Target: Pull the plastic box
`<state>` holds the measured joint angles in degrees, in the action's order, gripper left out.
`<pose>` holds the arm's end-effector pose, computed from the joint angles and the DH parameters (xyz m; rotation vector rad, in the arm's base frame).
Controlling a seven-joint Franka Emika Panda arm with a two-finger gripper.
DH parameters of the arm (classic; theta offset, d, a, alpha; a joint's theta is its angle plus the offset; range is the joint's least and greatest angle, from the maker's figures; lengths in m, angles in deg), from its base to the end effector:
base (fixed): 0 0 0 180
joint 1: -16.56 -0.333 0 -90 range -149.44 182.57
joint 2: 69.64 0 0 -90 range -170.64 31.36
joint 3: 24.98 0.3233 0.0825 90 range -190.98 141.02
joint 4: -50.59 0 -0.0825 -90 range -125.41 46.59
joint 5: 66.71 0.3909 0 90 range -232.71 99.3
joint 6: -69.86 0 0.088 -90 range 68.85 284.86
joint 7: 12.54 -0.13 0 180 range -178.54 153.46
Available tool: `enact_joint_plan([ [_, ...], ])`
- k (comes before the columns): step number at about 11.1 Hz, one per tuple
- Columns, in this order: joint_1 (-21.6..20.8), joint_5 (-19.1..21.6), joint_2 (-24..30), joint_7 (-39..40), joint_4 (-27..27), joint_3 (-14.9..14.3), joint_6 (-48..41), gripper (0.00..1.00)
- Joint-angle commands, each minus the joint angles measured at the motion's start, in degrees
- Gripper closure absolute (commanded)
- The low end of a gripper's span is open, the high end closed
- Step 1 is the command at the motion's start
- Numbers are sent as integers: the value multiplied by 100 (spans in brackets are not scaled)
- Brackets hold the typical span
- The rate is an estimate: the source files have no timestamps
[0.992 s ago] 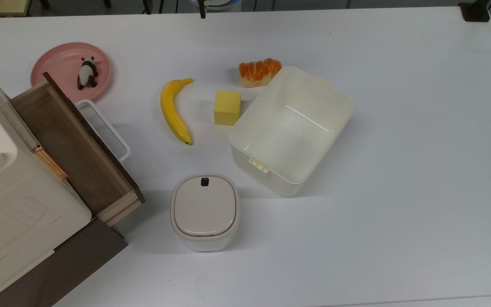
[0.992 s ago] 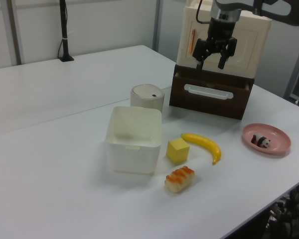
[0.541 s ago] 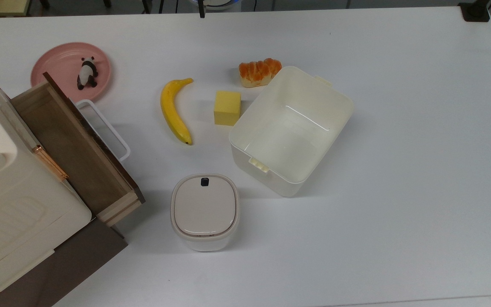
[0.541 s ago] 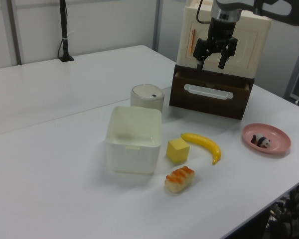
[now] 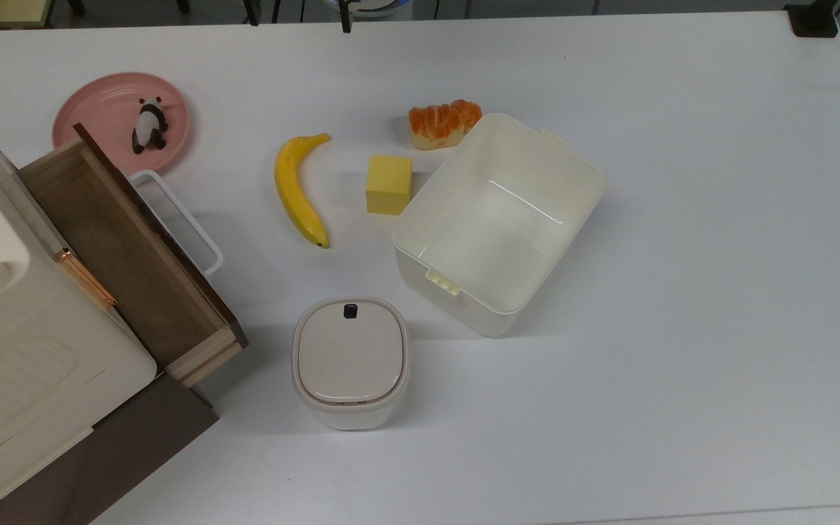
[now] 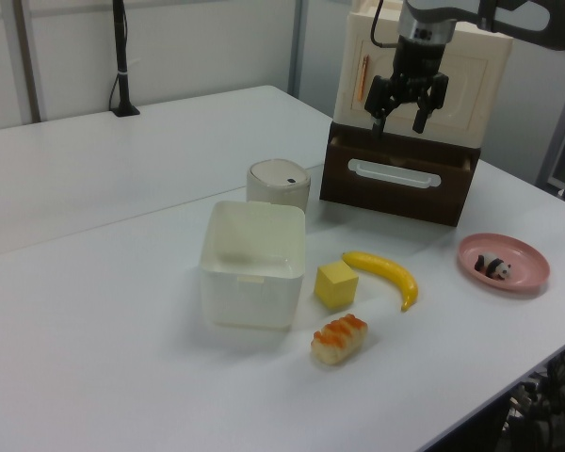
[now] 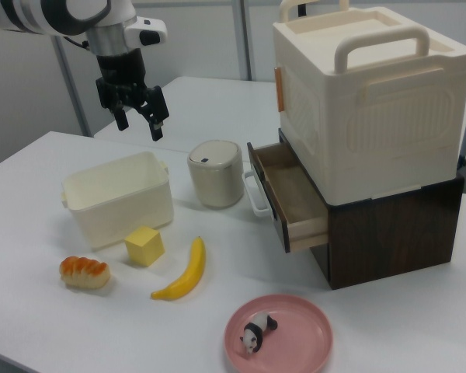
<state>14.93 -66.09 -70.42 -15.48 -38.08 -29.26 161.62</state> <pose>0.5696 -0.0247 0.6151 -3.1273 0.1528 -0.0631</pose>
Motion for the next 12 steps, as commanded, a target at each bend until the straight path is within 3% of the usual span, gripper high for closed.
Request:
enact_joint_plan([
  [1,-4,105,245,135,-335,-20,272,0],
  [10,-21,176,315,153,-528,-2,562,0],
  [12,-48,193,324,345,-764,85,991,0],
])
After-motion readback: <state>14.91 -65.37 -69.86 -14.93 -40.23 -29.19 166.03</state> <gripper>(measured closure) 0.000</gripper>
